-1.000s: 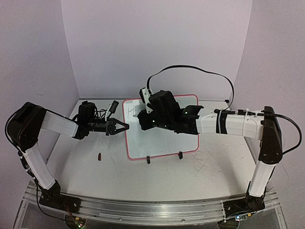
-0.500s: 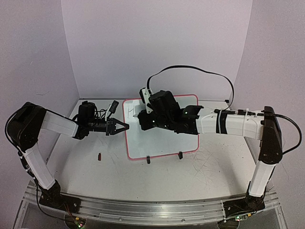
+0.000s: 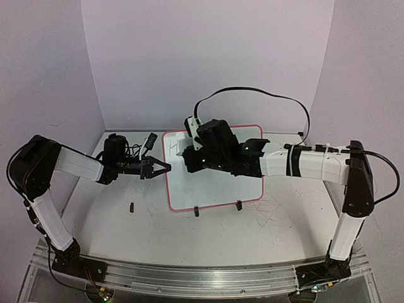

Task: Write a sentence on the whiteboard

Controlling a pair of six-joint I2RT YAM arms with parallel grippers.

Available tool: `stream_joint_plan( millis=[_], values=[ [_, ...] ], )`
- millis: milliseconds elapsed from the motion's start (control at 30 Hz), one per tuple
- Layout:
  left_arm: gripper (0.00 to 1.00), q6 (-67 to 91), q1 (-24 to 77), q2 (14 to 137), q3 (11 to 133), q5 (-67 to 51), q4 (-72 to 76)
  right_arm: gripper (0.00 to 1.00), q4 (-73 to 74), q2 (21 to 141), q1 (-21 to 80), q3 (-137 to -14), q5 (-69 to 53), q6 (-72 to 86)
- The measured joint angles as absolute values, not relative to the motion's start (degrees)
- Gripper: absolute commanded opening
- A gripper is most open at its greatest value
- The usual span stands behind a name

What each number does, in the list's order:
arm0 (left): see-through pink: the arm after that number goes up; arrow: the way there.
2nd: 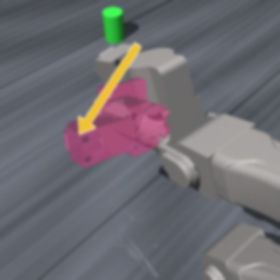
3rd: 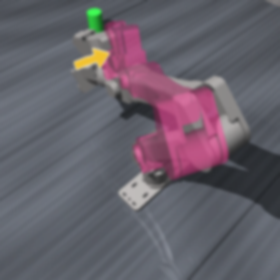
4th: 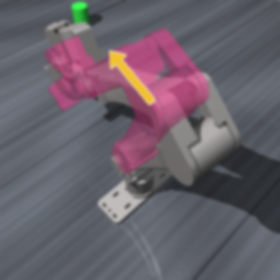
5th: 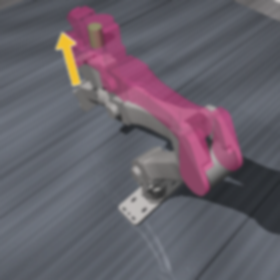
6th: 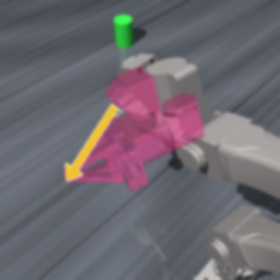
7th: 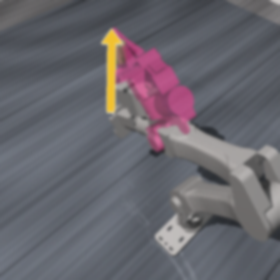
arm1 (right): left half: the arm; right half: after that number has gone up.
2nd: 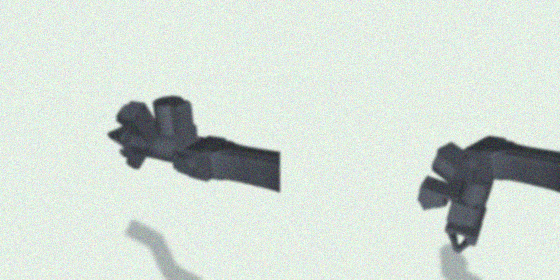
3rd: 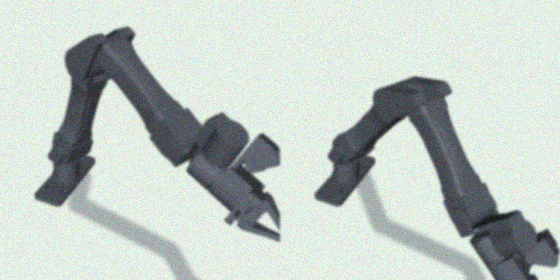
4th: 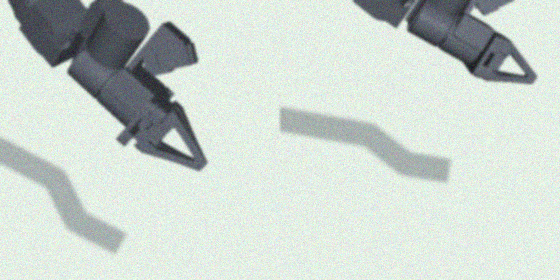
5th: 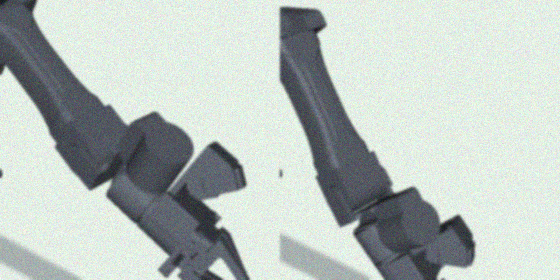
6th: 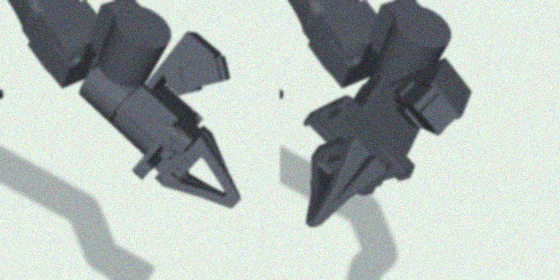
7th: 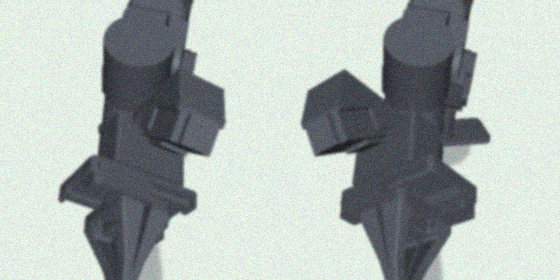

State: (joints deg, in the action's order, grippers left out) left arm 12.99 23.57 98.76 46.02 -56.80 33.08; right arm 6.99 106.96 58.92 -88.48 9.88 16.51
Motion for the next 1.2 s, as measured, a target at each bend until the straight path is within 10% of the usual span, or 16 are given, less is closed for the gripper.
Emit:
stream_joint_plan(
  millis=[1200],
  values=[
    [0.00, 13.1, 23.6, 98.6, 46.0, -56.8, 33.1, 0.00, 0.7, 102.9, 57.4, -82.8, 12.7, 17.8]
  ],
)
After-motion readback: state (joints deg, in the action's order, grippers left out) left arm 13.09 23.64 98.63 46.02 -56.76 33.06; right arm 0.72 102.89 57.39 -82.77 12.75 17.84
